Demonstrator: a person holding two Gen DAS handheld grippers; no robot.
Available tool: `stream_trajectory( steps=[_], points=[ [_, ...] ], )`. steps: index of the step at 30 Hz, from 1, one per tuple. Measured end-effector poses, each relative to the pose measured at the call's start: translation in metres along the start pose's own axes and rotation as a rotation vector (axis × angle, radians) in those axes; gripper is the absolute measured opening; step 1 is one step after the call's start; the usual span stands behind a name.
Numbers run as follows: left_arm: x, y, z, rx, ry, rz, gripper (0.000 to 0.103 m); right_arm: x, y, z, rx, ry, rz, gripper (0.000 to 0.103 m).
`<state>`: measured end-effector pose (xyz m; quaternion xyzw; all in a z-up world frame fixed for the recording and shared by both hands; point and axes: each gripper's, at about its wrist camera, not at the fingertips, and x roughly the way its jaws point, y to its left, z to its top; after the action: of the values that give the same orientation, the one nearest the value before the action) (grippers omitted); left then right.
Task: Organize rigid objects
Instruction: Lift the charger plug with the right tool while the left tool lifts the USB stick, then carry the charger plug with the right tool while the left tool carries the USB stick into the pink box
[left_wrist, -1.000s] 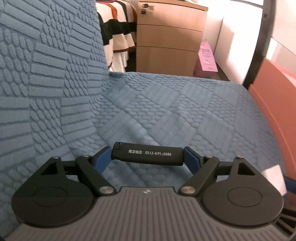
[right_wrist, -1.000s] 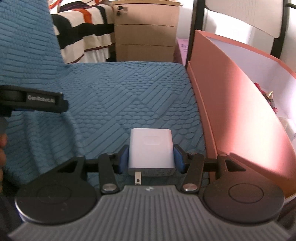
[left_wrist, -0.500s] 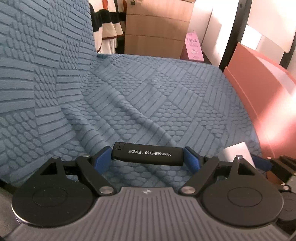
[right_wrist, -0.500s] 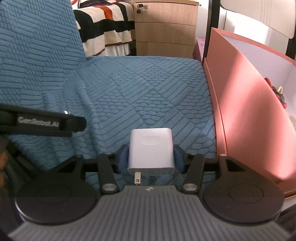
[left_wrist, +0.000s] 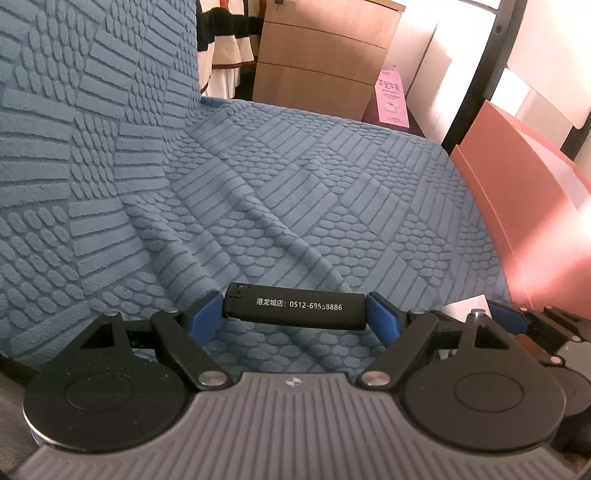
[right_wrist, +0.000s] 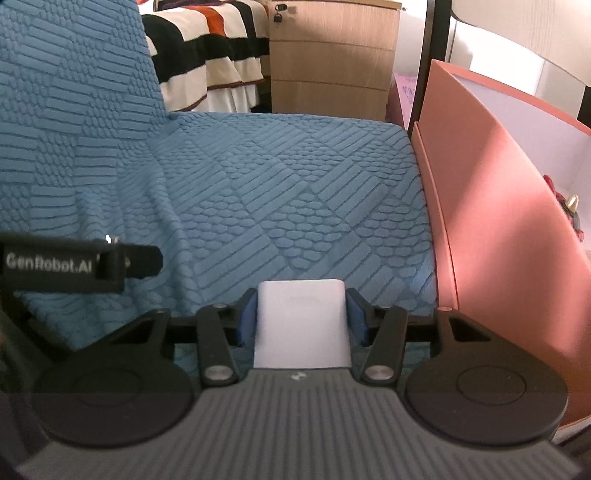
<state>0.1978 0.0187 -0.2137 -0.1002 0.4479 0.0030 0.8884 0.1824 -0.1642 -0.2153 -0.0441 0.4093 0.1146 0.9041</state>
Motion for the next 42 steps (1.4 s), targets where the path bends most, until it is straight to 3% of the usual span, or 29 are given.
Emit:
stream_trajectory(
  steps=[9, 17, 21, 42],
  points=[
    [0.001, 0.002, 0.005, -0.029, -0.003, -0.017, 0.086, -0.010, -0.001, 0.011, 0.018, 0.019, 0.030, 0.053],
    [-0.002, 0.003, 0.010, 0.006, -0.025, -0.006, 0.086, -0.019, -0.005, 0.018, 0.025, 0.021, 0.054, 0.053],
    [-0.006, 0.007, 0.009, -0.029, -0.027, -0.026, 0.086, -0.026, -0.007, 0.023, 0.030, 0.007, 0.066, 0.053],
    [-0.045, -0.023, 0.027, -0.006, -0.063, -0.097, 0.086, -0.085, -0.046, 0.049, 0.086, -0.082, 0.082, 0.053]
  ],
)
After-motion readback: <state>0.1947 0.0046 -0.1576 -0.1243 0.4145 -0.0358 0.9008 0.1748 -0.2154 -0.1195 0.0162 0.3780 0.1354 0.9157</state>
